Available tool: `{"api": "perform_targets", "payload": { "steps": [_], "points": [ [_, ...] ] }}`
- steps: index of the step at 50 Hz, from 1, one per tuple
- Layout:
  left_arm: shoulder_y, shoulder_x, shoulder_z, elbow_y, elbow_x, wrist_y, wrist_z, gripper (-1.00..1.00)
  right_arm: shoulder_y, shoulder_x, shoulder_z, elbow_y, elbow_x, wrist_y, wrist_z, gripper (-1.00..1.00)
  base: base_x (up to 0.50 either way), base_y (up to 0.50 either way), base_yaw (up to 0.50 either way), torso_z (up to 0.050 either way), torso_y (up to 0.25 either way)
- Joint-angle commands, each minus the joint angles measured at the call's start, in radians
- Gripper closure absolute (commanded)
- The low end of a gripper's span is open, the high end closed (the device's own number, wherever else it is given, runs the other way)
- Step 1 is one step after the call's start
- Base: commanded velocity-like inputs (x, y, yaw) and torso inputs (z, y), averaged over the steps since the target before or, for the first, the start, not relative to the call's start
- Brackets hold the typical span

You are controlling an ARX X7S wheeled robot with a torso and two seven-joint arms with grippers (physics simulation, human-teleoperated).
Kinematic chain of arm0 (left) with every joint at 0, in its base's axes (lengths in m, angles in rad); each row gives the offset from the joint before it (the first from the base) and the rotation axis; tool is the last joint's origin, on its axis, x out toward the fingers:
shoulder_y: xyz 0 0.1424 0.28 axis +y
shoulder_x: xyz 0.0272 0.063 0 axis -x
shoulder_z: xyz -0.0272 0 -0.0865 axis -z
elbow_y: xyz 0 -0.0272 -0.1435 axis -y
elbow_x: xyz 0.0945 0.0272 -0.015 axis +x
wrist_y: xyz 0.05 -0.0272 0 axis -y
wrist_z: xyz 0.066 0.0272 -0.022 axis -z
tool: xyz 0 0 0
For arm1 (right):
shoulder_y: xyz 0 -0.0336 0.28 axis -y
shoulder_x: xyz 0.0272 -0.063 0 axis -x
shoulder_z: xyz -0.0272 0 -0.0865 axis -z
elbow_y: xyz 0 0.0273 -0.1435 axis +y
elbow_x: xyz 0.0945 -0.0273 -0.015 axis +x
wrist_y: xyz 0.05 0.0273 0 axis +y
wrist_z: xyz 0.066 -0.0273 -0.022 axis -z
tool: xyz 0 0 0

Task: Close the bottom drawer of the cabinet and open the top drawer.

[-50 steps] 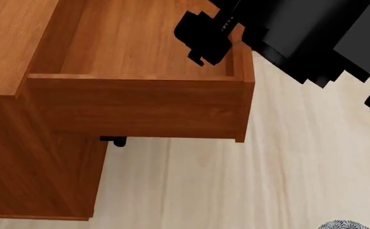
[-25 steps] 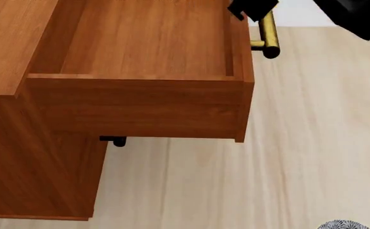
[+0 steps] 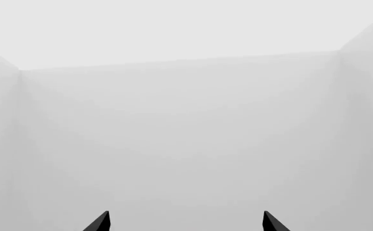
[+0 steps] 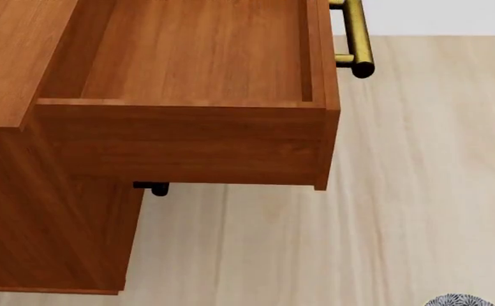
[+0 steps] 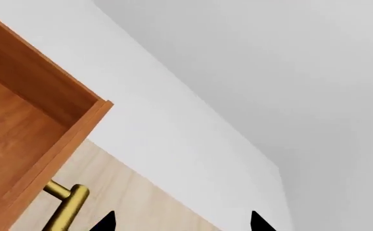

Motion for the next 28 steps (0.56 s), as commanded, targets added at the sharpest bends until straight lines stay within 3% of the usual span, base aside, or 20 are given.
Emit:
{"api": "perform_targets", "payload": {
  "steps": [1,28],
  "points": [
    [-0.005,-0.002,0.003,-0.002,-0.002,0.0,-0.001,-1.0,0.011,0.109,0.085,-0.085,0.07,0.026,0.105,-1.0,0.0,0.0,0.0,0.0,0.0],
    [0.006,-0.008,0.004,-0.01,0.001,0.02,0.004,-1.0,-0.045,0.455,0.309,-0.412,0.392,0.047,0.459,-1.0,0.0,0.0,0.0,0.0,0.0]
  ]
}}
